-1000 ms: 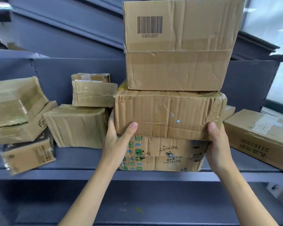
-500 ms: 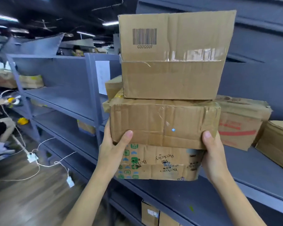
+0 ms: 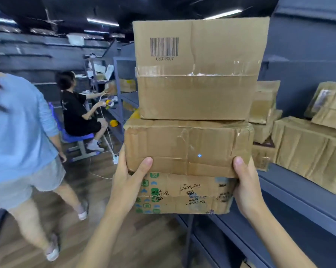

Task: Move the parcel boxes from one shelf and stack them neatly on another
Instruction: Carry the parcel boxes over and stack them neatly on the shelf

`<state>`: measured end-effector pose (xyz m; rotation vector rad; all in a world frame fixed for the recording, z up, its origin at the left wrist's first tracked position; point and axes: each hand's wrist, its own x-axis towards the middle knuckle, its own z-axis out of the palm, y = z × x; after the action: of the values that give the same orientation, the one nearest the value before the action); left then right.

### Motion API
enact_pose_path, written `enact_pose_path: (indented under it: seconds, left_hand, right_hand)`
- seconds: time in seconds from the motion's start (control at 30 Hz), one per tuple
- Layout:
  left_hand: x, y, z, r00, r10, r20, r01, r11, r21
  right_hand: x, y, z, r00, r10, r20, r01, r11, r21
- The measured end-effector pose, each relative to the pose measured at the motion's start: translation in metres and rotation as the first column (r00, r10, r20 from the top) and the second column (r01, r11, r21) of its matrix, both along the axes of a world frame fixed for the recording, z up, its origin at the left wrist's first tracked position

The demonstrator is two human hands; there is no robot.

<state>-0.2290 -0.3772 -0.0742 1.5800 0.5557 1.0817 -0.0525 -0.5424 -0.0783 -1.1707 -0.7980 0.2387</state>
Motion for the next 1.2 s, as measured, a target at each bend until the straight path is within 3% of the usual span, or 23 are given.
enact_pose_path:
  seconds: [0.3,0.57,0.87,1.2]
  left_hand:
    - [-0.037,0.107,-0.013,0.984,0.177,-0.021,-0.175,0.983,0.054]
    - [-0.012,0.192,-0.014,0.971,0.237,-0.027,-0.235,0.97,0.068]
    - [0.095,0.313,0.023,0.982,0.184,0.04,-0.188,0.965,0.184]
    - [0.243,0.415,0.046,0.999,0.015,0.05,-0.022,0.992,0.128]
  right_hand:
    - [-0.017,0.136,-0.008,0.985,0.168,-0.032,-0.167,0.986,0.018]
    - [0.013,0.232,-0.015,0.972,0.227,-0.059,-0.227,0.974,0.012]
    - [0.116,0.345,0.014,0.986,0.168,0.007,-0.168,0.983,0.075]
    - [0.224,0.408,0.041,0.999,-0.022,0.033,0.018,0.994,0.104]
